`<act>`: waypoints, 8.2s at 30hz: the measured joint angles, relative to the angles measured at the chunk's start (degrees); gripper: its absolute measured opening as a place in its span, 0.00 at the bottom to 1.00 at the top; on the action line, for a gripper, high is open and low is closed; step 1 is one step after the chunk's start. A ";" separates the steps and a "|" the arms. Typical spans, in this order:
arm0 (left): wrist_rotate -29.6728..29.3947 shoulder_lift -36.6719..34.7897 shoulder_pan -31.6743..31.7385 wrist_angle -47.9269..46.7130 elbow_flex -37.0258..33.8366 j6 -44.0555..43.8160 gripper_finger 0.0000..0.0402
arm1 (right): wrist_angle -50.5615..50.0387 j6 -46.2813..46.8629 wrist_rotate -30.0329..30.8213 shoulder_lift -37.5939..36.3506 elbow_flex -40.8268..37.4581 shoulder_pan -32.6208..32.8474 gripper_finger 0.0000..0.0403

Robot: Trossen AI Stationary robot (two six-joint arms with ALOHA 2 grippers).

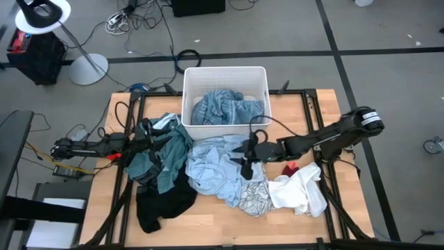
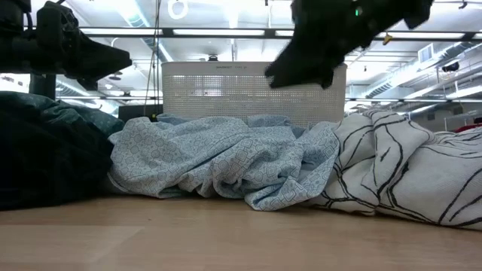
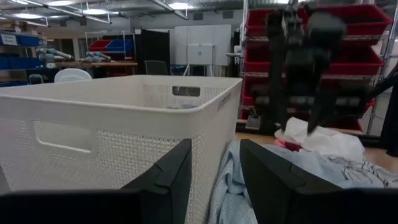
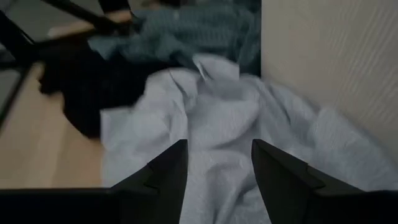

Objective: Sort clothes
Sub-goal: Put the light blue polo shirt into the white laundry bin

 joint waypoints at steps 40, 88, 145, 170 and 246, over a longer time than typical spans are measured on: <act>0.00 0.05 0.01 0.01 0.00 0.01 0.35 | 13.30 -1.97 -1.99 20.84 0.11 -1.50 0.05; 0.00 0.05 0.01 0.05 0.02 0.01 0.35 | -38.17 -12.78 13.69 -9.96 42.66 2.30 0.02; 0.00 0.07 0.00 0.03 0.02 0.01 0.35 | 16.75 -27.36 -7.19 15.24 80.86 -28.17 0.02; -0.02 0.07 0.01 -0.01 0.01 0.01 0.35 | -11.12 -12.47 -18.16 20.93 85.24 -37.79 0.02; 0.00 0.05 -0.01 0.05 0.00 0.01 0.35 | -46.20 -3.88 -19.75 20.87 49.83 -37.92 0.57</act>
